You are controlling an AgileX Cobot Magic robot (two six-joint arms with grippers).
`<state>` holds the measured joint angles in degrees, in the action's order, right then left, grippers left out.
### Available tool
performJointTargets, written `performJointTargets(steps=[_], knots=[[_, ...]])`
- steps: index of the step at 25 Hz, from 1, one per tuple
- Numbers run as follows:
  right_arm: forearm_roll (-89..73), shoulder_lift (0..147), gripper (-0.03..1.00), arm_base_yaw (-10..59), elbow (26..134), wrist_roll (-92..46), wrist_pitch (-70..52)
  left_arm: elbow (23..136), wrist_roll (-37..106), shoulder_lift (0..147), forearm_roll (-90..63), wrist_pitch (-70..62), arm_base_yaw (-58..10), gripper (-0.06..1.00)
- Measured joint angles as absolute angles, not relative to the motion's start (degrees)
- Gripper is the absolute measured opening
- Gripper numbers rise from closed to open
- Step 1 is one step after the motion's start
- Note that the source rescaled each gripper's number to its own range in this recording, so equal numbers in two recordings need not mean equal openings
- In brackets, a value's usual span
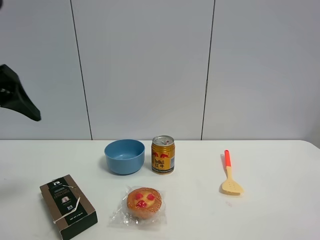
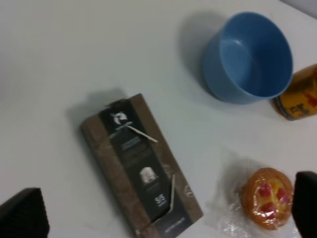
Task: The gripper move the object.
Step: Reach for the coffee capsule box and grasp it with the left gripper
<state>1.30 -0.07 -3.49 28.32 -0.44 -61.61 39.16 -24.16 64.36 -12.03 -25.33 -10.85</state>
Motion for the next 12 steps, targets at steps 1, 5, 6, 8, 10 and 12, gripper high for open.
performJointTargets(steps=[1, 5, 6, 8, 10, 12], knots=[[1.3, -0.1, 1.0, -3.5, 28.3, -0.4, -61.6, 39.2, -25.7, 66.2, -12.0, -23.7, -12.5, 1.0], [1.3, -0.1, 1.0, -3.5, 28.3, -0.4, -61.6, 39.2, -27.9, 76.2, -12.0, -20.0, -17.3, 1.0], [1.3, -0.1, 1.0, -3.5, 28.3, -0.4, -61.6, 39.2, -27.9, 77.9, -12.0, -19.5, -17.9, 1.0], [1.3, -0.1, 1.0, -3.5, 28.3, -0.4, -61.6, 39.2, -27.9, 80.4, -12.0, -18.2, -18.6, 1.0], [1.3, -0.1, 1.0, -3.5, 28.3, -0.4, -61.6, 39.2, -27.9, 82.2, -12.0, -17.4, -18.8, 1.0], [1.3, -0.1, 1.0, -3.5, 28.3, -0.4, -61.6, 39.2, -27.9, 83.7, -11.4, -16.9, -18.8, 1.0]])
